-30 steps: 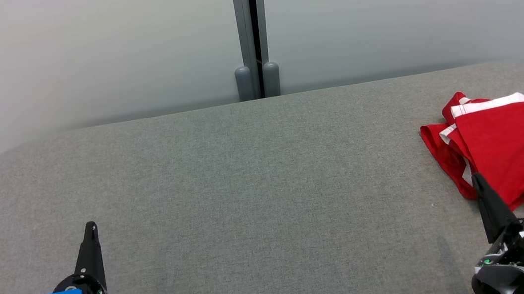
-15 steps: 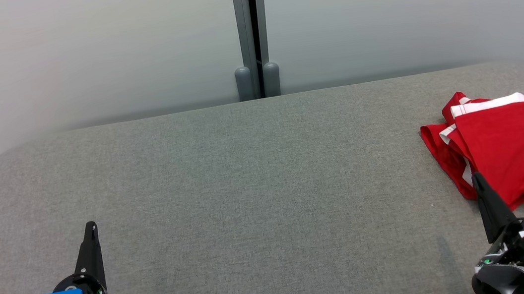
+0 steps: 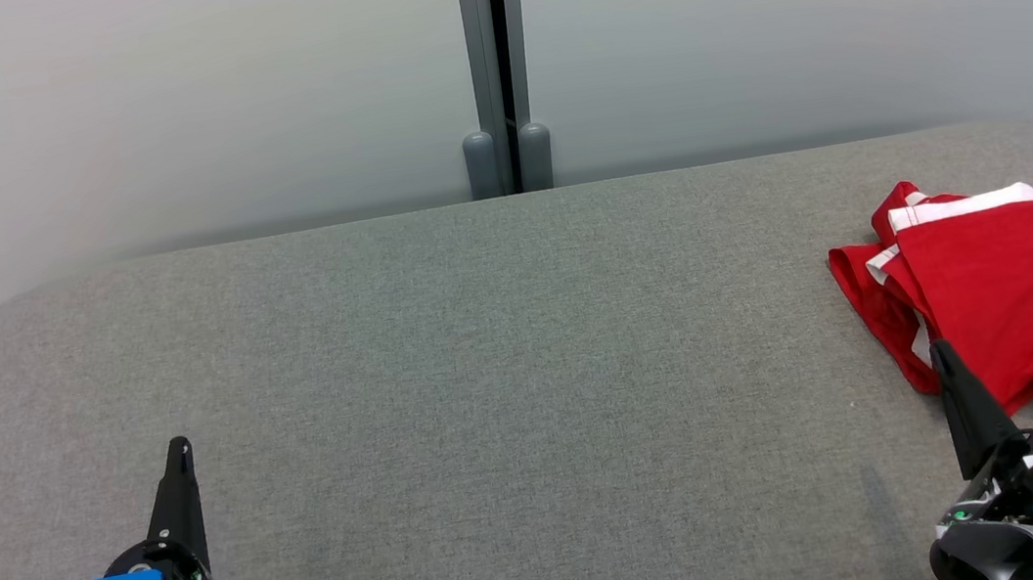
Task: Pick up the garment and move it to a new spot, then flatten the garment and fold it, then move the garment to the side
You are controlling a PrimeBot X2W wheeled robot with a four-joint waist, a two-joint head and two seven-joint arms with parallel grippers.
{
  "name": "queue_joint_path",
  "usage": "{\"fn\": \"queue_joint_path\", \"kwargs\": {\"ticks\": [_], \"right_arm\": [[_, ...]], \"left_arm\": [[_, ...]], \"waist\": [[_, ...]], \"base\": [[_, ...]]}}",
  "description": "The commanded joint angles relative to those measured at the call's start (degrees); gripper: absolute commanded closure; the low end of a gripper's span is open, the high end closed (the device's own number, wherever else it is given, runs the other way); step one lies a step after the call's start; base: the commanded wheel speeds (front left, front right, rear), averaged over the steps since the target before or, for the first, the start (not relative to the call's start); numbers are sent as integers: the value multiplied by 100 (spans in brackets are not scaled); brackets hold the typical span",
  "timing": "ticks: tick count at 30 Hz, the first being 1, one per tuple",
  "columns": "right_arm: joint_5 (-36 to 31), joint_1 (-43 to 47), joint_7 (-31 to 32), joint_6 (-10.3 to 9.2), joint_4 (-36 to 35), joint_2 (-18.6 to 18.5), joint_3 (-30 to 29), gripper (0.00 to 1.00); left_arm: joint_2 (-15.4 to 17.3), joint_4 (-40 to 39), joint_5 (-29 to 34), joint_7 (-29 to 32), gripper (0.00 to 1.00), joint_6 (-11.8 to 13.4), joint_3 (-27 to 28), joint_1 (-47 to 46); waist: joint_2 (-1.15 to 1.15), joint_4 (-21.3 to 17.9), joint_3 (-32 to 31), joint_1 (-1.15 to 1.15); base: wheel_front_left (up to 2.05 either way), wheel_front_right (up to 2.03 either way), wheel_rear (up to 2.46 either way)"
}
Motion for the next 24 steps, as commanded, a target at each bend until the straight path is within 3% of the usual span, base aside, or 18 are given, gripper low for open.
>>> {"fn": "queue_joint_path", "kwargs": {"ticks": [1,24], "right_arm": [[16,-79,15,4,11,-36,2,100],[16,-76,14,4,11,-36,3,100]], "left_arm": [[-13,-23,-23,22,100,-25,13,-53],[-13,-23,-24,21,100,-25,12,-53]], "waist": [[-1,1,0,0],[-1,1,0,0]], "base": [[0,0,0],[0,0,0]]}}
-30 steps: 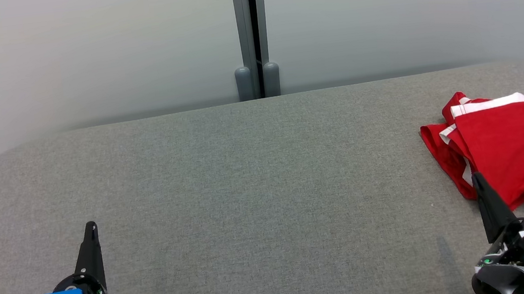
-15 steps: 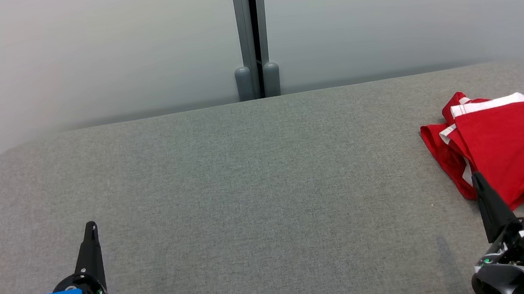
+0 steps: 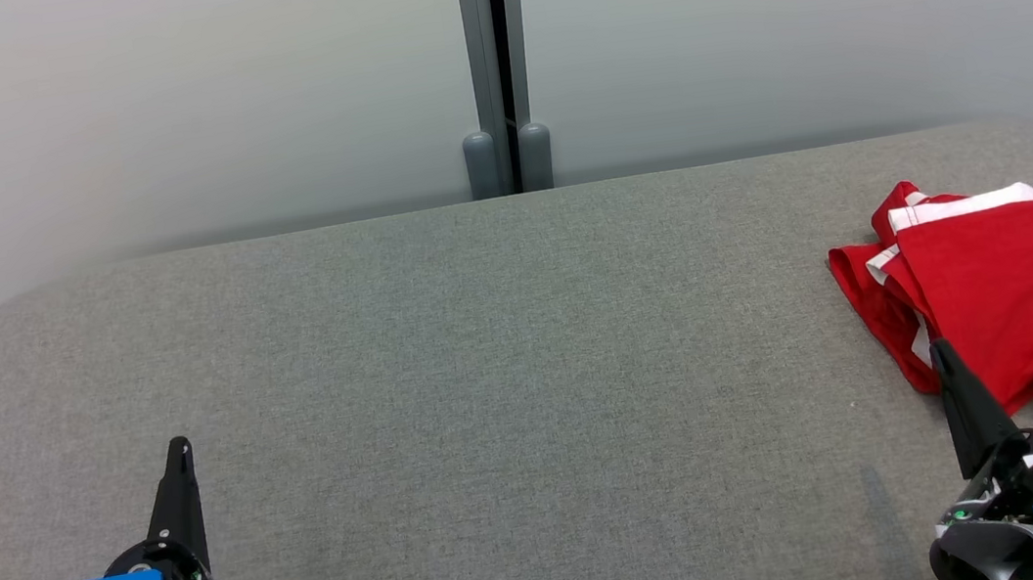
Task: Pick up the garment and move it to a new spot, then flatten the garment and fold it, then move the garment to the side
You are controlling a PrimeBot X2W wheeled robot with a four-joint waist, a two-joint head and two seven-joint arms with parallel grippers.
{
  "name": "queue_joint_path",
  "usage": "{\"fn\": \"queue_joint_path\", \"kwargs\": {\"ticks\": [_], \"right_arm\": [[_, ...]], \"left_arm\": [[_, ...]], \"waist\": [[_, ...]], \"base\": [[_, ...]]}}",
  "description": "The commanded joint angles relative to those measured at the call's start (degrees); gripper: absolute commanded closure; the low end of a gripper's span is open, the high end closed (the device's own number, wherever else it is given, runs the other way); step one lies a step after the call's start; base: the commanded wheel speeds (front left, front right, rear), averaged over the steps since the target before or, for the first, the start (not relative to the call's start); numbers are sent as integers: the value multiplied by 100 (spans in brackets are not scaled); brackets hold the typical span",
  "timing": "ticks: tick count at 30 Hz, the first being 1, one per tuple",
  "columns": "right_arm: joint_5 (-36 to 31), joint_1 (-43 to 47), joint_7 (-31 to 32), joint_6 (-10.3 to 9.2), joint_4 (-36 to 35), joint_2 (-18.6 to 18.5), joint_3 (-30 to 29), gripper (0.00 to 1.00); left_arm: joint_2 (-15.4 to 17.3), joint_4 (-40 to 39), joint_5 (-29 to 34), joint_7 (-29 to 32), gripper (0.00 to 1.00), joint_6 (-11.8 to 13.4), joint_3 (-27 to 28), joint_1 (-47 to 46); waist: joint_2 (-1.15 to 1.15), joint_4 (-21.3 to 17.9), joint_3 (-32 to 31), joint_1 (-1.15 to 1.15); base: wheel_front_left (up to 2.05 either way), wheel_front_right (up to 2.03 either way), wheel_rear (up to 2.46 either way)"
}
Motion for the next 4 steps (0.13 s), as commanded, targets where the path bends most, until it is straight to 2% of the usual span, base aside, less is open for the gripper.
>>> {"fn": "queue_joint_path", "kwargs": {"ticks": [1,4], "right_arm": [[16,-70,14,4,11,-36,3,100],[16,-70,14,4,11,-36,3,100]], "left_arm": [[-13,-22,-24,21,100,-25,12,-53],[-13,-22,-24,21,100,-25,11,-53]], "waist": [[0,0,0,0],[0,0,0,0]], "base": [[0,0,0],[0,0,0]]}}
